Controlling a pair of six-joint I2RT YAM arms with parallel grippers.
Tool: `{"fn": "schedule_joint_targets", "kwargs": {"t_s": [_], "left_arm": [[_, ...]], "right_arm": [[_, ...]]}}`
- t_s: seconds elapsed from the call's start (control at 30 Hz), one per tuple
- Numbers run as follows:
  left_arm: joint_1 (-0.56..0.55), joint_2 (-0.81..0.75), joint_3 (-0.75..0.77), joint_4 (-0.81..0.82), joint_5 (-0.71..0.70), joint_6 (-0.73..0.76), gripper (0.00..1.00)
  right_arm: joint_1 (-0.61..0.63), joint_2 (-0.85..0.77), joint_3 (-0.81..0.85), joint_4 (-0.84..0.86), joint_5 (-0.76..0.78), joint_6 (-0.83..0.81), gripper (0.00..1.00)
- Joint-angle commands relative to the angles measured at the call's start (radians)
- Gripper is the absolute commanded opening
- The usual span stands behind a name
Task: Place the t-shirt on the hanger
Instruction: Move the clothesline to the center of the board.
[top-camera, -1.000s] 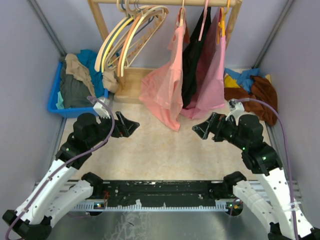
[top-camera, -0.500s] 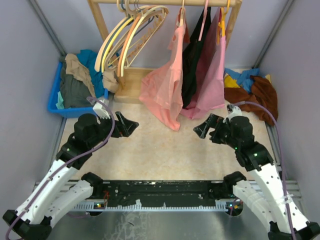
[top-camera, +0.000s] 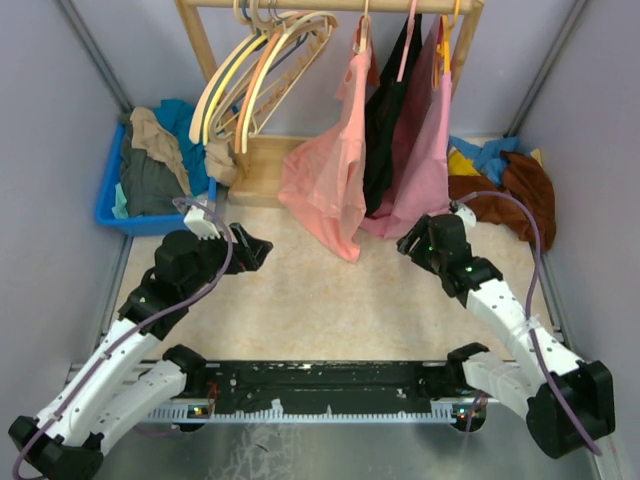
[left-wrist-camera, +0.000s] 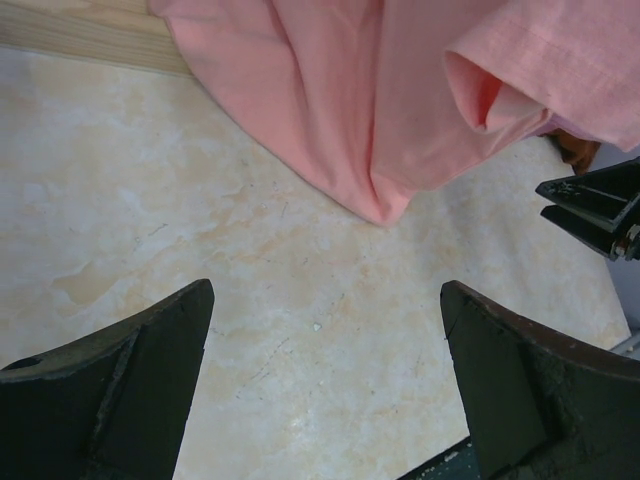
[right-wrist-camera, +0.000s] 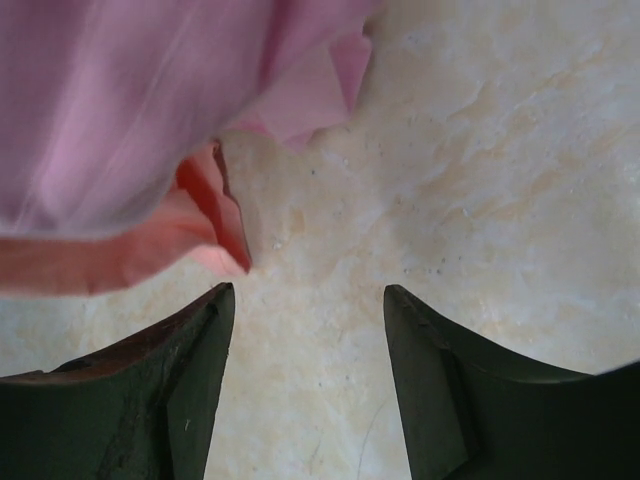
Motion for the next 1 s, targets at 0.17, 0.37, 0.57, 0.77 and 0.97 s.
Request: {"fn": "schedule_joint_targets", "kwargs": {"t_s": [0.17, 0.37, 0.57, 0.77, 0.97], "left_arm": [[-0.001, 0.086, 0.003, 0.102, -0.197, 0.025, 1.00], [0.002, 0.118, 0.028, 0.113, -0.237, 0.032, 1.00], [0.006, 0.124, 0.047, 0.105, -0.255, 0.042, 1.00], [0.009, 0.127, 0.075, 0.084, -0.273, 0.058, 1.00], [0.012, 0.135, 0.102, 0.065, -0.287, 0.070, 1.00]], "right_arm": [[-0.196, 0.203, -0.046, 0.412, -0.076, 0.090, 0.60], [-0.284, 0.344, -0.040, 0.597, -0.133, 0.109, 0.58], [-0.318, 0.498, 0.017, 0.695, -0.158, 0.128, 0.44], [-0.351, 0.621, 0.072, 0.757, -0.161, 0.151, 0.28], [-0.379, 0.754, 0.156, 0.770, -0.173, 0.172, 0.28]]}}
